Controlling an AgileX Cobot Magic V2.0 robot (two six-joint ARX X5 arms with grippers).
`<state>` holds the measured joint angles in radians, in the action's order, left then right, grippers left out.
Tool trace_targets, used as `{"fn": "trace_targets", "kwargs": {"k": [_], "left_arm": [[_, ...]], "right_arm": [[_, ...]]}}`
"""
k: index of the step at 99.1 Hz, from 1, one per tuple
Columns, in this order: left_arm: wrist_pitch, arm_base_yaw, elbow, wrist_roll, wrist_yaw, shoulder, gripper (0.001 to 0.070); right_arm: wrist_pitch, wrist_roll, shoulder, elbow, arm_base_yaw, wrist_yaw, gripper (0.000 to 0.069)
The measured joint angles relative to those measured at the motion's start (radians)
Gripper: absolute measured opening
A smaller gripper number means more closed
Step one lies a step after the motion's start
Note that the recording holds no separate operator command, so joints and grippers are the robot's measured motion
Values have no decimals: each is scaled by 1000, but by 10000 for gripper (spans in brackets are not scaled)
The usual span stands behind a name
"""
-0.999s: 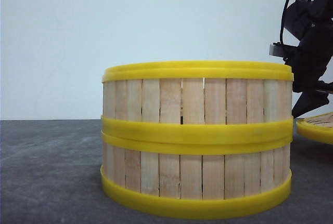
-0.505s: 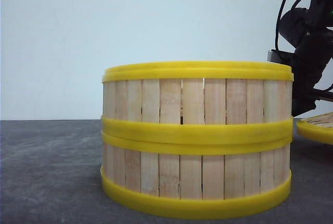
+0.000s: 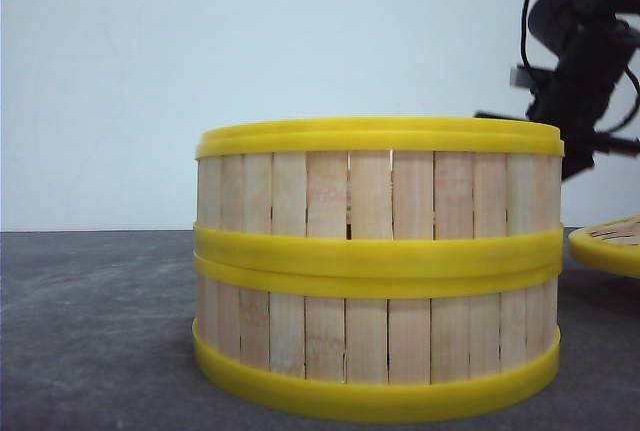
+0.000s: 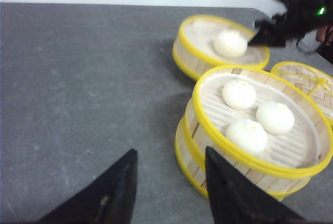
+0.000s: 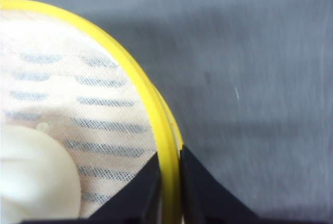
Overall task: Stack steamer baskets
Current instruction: 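Lift the third basket with the right gripper onto the two-basket stack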
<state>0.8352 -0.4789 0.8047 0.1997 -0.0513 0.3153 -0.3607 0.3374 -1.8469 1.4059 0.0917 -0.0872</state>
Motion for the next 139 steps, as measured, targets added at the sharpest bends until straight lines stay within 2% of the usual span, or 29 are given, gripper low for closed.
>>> {"fn": "trace_targets", "kwargs": {"k": [26,60,69,89,108,139], "left_arm": [[0,0,0,0,0,0,234],[0,0,0,0,0,0,234],[0,0,0,0,0,0,234],[4,0,0,0,0,0,234],[8,0,0,0,-20,0,234],[15,0,0,0,-58,0,234]], "right_arm": [[-93,-29,207,45,1,-61,28],[-402,-199,556,56,117,-139,28],[-444,-220,610,56,160,-172,28],[-529,-263,644,56,249,-171,28],[-504,-280,639,-31,299,-154,27],[-335,-257,634,-252,308,-126,27]]}}
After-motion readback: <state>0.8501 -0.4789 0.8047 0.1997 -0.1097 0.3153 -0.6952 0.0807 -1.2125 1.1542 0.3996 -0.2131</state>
